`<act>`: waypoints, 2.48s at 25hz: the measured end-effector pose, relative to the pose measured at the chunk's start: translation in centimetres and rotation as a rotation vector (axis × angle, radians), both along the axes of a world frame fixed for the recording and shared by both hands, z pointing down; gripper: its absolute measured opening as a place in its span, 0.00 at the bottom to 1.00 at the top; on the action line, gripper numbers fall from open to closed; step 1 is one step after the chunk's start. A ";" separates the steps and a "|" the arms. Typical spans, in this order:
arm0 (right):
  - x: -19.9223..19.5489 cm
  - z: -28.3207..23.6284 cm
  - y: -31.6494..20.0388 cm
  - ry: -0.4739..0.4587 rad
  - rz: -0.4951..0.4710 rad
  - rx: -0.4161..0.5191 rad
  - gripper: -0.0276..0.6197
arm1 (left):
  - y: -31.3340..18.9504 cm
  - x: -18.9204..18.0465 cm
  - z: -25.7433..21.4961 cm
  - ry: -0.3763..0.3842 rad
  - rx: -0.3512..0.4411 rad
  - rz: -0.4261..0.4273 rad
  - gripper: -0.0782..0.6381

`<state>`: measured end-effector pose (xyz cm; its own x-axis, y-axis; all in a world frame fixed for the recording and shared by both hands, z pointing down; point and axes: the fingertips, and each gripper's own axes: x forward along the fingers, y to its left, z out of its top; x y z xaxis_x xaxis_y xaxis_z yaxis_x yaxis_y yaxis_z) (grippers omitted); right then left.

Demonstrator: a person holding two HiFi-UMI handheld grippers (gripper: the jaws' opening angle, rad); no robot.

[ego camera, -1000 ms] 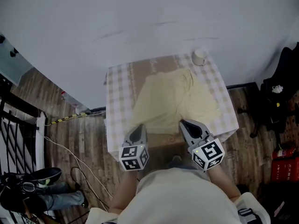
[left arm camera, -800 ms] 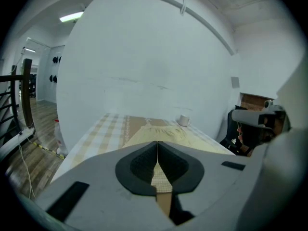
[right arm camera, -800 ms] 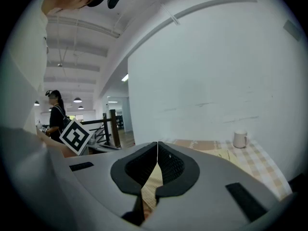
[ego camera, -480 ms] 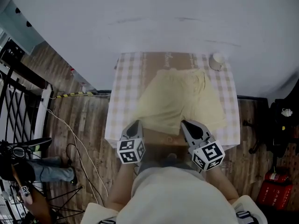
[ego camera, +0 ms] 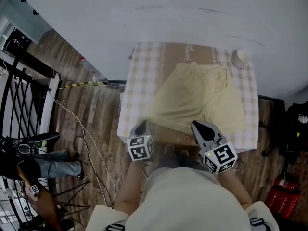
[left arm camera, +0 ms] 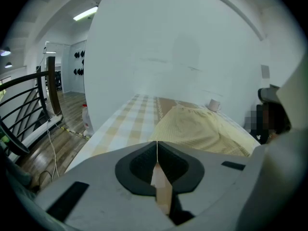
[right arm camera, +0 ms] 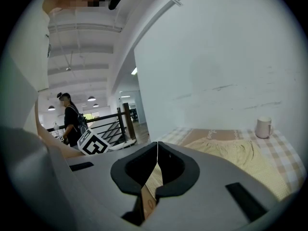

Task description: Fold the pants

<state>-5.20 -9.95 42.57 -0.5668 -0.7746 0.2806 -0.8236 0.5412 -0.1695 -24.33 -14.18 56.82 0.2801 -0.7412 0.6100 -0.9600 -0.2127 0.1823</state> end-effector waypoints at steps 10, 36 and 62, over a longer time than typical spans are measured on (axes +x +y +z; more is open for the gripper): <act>-1.1 0.9 -0.8 0.026 0.024 -0.038 0.05 | -1.9 -0.5 3.1 0.020 -0.076 0.044 0.12; -5.0 2.0 -0.6 0.072 0.060 -0.069 0.05 | -2.7 0.5 5.7 -0.060 -0.212 0.227 0.24; -5.8 1.0 -3.4 0.079 -0.069 -0.022 0.05 | -1.5 -1.1 3.7 0.013 -0.193 0.071 0.14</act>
